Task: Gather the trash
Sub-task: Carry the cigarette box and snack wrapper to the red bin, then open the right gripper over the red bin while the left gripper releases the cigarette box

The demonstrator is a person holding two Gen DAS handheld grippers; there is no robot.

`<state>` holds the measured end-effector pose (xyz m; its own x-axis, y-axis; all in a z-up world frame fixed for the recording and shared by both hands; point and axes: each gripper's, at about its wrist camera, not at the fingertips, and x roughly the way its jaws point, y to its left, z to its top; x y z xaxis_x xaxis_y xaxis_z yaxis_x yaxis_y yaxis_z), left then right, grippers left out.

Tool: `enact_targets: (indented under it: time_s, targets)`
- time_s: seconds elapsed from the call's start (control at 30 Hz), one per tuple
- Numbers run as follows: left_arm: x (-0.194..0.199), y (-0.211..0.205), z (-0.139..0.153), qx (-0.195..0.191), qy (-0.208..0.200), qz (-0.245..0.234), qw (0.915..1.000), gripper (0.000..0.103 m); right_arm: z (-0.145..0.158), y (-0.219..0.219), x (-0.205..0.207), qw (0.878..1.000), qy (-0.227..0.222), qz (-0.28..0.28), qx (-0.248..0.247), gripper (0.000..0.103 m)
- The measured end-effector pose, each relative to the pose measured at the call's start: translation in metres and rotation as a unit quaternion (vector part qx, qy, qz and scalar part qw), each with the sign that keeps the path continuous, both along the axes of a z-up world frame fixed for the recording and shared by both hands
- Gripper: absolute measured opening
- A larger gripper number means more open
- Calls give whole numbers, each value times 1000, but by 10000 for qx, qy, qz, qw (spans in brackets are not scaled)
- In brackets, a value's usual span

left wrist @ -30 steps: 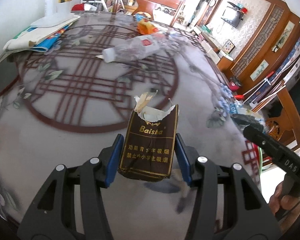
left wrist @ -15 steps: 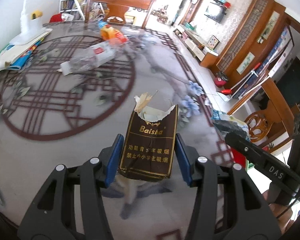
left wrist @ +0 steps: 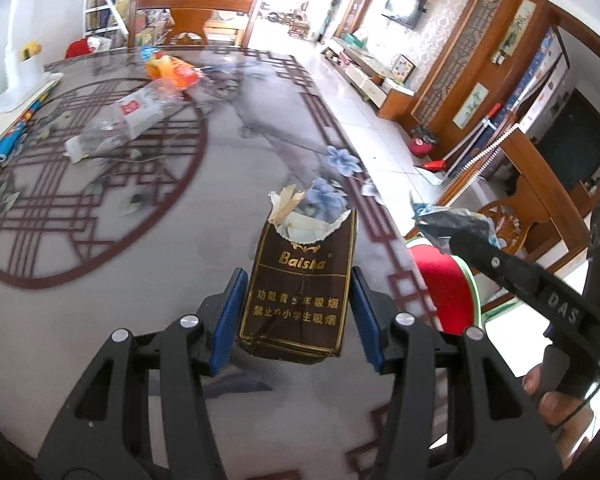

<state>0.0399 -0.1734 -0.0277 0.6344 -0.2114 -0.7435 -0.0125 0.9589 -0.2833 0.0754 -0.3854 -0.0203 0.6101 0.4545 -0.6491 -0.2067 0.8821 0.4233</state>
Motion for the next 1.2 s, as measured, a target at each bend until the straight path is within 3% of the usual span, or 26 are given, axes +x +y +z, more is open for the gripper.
enact_targets:
  time_s: [0.23, 0.43, 0.67, 0.7, 0.73, 0.87, 1.2]
  targets:
    - [22, -62, -3, -334, 146, -755, 9965, 49, 3, -66, 8, 9950, 94, -995, 72, 44]
    - [38, -128, -15, -485, 341, -1480, 9872, 49, -11, -136, 7, 9760, 404, -2069, 549, 45]
    - [49, -174, -22, -322, 341, -1903, 9806, 52, -19, -157, 11, 9659, 577, -2444, 633, 48]
    - [50, -175, -22, -309, 324, -1900, 9808, 58, -18, -159, 10, 9640, 576, -2514, 646, 57]
    - [51, -174, -22, -326, 281, -1872, 9814, 72, -17, -162, 8, 9607, 529, -2628, 718, 65]
    - [56, -161, -20, -335, 124, -1681, 9851, 84, -15, -164, 8, 9570, 431, -2761, 780, 67]
    - [68, -77, -21, -217, 129, -1001, 9947, 86, -8, -118, 30, 9712, 465, -2225, 710, 69]
